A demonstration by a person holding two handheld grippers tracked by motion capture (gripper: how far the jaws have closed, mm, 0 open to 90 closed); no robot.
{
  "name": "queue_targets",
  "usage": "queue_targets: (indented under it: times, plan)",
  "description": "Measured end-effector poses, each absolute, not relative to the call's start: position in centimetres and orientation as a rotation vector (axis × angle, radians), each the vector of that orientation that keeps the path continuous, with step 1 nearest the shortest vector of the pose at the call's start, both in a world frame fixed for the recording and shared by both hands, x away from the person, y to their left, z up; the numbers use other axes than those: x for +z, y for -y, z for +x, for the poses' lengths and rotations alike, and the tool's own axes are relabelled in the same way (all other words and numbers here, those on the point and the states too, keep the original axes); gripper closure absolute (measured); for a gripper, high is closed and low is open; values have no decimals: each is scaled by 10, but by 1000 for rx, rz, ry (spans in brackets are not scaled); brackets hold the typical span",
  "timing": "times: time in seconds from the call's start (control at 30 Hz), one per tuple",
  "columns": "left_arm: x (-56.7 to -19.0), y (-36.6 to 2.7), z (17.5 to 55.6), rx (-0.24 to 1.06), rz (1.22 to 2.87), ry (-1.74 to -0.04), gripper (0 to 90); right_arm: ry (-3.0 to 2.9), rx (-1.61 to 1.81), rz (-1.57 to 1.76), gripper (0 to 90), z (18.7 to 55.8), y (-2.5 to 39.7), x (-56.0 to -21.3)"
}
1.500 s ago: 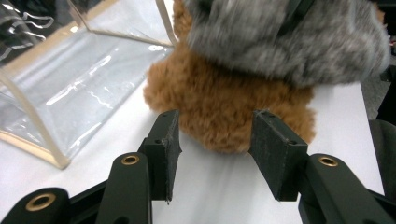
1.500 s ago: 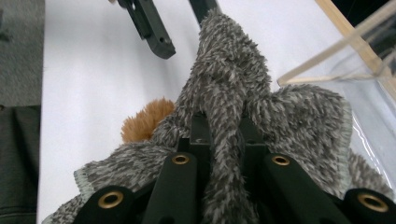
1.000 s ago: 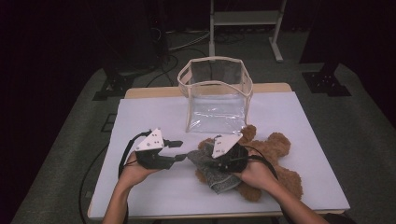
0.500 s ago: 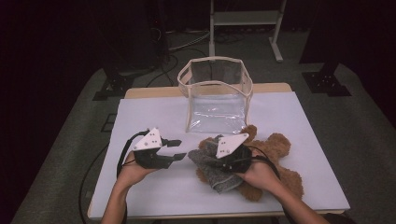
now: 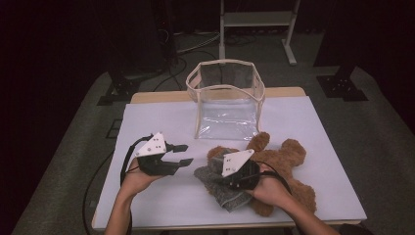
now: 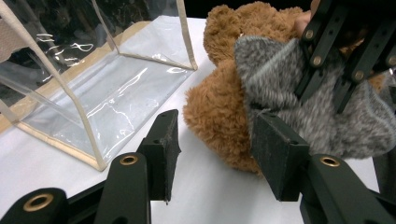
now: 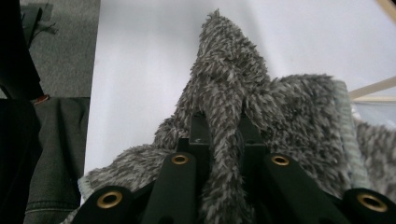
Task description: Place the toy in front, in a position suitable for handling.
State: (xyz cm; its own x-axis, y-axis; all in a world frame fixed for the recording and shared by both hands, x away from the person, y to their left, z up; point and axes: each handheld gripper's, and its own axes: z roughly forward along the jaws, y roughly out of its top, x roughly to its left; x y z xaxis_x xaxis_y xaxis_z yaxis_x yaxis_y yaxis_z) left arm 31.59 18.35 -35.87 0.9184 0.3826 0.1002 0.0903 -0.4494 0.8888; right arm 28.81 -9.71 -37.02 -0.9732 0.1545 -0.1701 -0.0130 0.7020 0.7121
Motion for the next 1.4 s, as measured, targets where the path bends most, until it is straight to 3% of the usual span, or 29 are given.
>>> queue_targets:
  times: [0.23,0.5,1.1,1.4]
  plan:
    - [-358,-182,315,348,2023,-336,508,-2610,1193,201,797,300,119,-346]
    - [-358,-183,316,350,2027,-334,508,-2675,1183,184,797,298,109,-369]
    - [-356,-186,315,351,2017,-332,508,-2624,1194,230,796,320,106,-345]
    - [-357,-186,315,347,2019,-331,508,-2676,1174,268,796,330,98,-353]
